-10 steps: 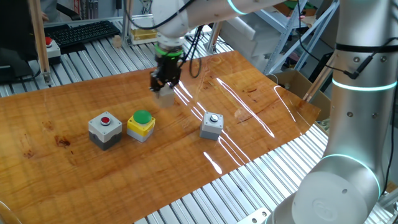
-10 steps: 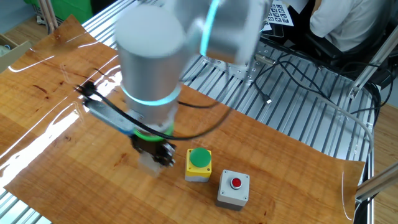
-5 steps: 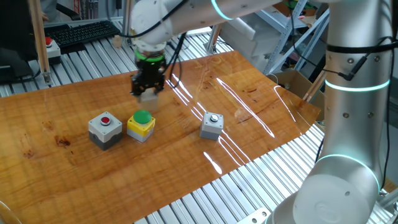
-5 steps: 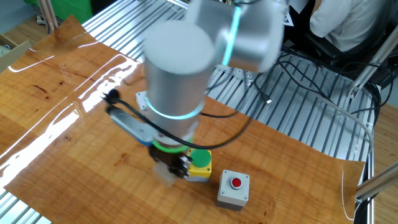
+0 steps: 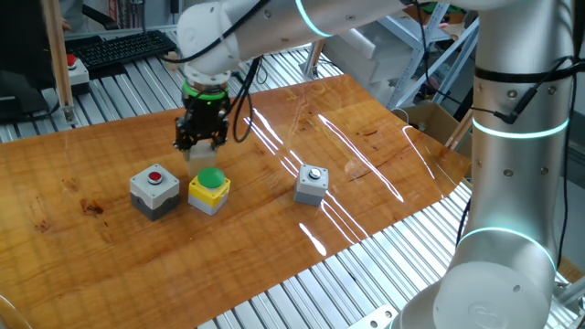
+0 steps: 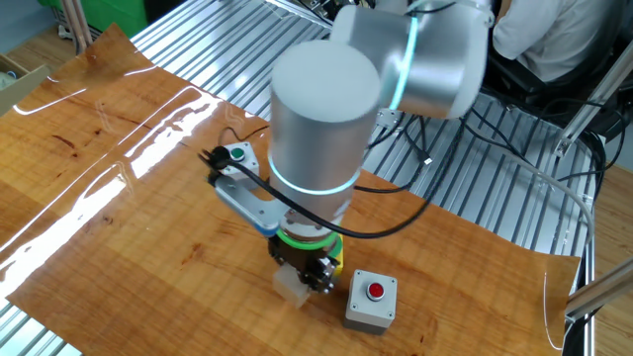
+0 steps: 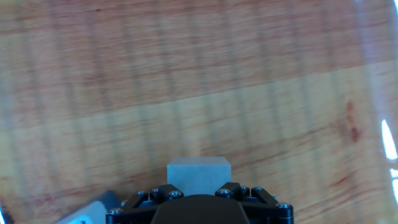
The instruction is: Pick up the small block on the left and move it to the right
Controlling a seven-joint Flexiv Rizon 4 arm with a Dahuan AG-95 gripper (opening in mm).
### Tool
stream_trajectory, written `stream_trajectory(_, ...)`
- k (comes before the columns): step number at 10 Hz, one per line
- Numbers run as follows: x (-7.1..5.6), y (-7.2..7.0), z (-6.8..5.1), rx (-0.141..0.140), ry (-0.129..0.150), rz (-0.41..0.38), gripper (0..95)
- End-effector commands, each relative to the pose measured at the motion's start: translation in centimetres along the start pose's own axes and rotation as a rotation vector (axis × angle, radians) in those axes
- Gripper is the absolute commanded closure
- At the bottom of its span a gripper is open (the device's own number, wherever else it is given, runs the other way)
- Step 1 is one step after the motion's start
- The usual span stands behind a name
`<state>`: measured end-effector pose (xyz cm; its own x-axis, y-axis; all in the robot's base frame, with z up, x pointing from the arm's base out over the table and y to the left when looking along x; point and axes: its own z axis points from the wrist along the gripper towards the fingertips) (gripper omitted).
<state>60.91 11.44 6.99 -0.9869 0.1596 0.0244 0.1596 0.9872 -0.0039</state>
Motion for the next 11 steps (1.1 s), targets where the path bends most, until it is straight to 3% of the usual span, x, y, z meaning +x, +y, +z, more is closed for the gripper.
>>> stream_trajectory(1,0.4,0.5,0.2,-0.003,-0.001,0.009,95.0)
stream_trajectory(2,0.4,0.6,0.4,-0.008,0.0,0.011,95.0)
stream_trajectory(3,0.0,0.8,0.9,-0.012,-0.019,0.017,95.0)
stream_trajectory(7,-2.2,1.0,0.9,-0.01,-0.014,0.019,95.0)
stream_trajectory(11,-2.3,1.1,1.7,-0.014,-0.009,0.02,95.0)
